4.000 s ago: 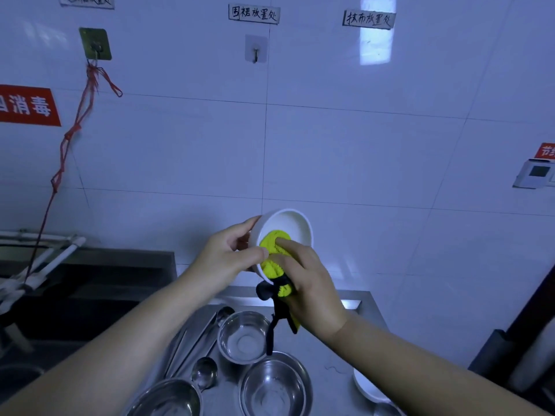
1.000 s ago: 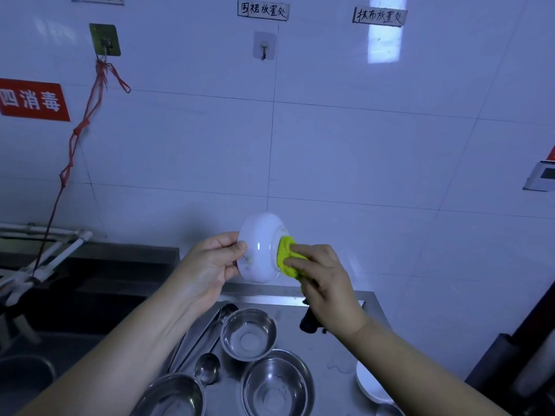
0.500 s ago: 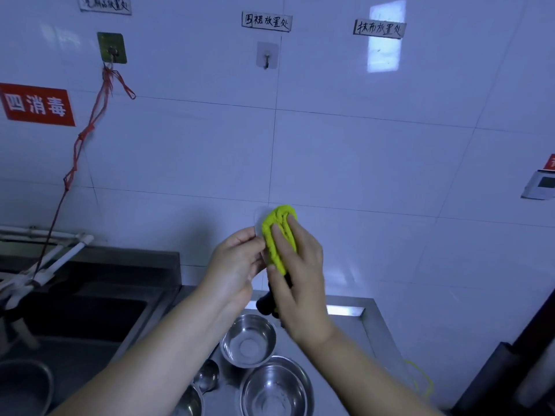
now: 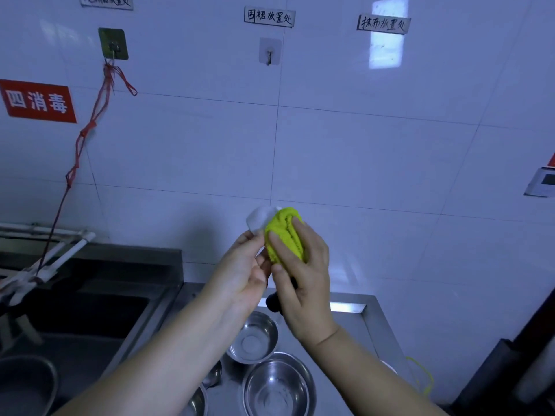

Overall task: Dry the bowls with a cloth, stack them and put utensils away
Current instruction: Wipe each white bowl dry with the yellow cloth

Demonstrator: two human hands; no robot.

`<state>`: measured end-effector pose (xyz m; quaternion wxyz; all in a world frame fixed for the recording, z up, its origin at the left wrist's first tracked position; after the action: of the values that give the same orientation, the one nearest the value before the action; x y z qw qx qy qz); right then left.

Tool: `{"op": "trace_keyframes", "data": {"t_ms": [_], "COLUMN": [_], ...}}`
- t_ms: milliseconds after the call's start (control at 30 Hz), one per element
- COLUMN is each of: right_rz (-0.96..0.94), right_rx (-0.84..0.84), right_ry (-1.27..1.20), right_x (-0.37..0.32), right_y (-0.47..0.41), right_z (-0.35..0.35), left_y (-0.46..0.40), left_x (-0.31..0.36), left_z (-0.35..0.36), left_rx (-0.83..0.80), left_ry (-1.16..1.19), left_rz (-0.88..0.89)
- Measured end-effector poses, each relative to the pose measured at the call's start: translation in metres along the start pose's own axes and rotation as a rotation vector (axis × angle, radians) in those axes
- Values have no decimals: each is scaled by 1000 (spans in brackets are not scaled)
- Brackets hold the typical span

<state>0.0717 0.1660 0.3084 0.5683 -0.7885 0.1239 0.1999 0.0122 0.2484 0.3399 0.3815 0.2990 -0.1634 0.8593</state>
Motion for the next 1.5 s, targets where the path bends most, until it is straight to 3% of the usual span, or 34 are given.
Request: {"op": "trace_keyframes", "data": {"t_ms": [67, 133, 300, 433, 567, 667, 767, 867, 933, 1000, 1067, 1200, 1267, 1333, 1400, 1500], "right_rz": [-46, 35, 541, 779, 829, 784, 634, 260, 209, 344, 354, 136, -61, -206, -281, -319], "right_rx": [5, 22, 57, 7, -145, -270, -348, -605, -748, -712, -730, -1083, -1018, -848, -750, -745], "right_ry": [28, -39, -435, -595, -634, -634, -465, -16, 204, 177, 111, 221, 340, 435, 464, 461], "right_x": [6, 13, 17, 29, 28, 23, 15, 7, 11, 16, 17, 22, 25, 26, 28, 38], "right_y": [7, 11, 5, -13, -34, -41, -40, -39, -37, -38, -38, -27, -20, -11, -3, 1], "right_z": [3, 1, -11, -17, -25, -30, -32, -29, -24, -23, -24, -27, -30, -29, -28, -34], "left_y": [1, 3, 5, 6, 6, 9, 14, 13, 16, 24, 25, 19, 23, 28, 32, 23], "left_x": [-2, -3, 1, 5, 12, 14, 14, 9, 7, 3, 7, 18, 18, 11, 2, 7], "left_z": [-1, -3, -14, -23, -28, -30, -32, -33, -29, -23, -20, -24, -21, -18, -16, -21], "left_rx": [14, 33, 12, -85, -230, -339, -452, -611, -679, -797, -890, -973, -975, -1006, -1066, -1138], "left_ry": [15, 67, 118, -32, -333, -557, -775, -1391, -1949, -2206, -2230, -2173, -2141, -2104, -2097, -2049], "left_rz": [-13, -27, -23, -8, 15, 17, 40, 195, 534, 929, 1073, 1232, 1300, 1354, 1335, 1252]}}
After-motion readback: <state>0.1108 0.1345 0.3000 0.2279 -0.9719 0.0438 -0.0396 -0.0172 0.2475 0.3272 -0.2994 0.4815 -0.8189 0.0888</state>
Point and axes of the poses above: each hand's wrist, its own y-axis away from the middle knuckle, its own z-axis out of the palm, x = y × z, the point moved 3 cm from there along -y, towards the middle knuckle, and after that the axes turned 8 degrees about z, right-handed, at the moved point
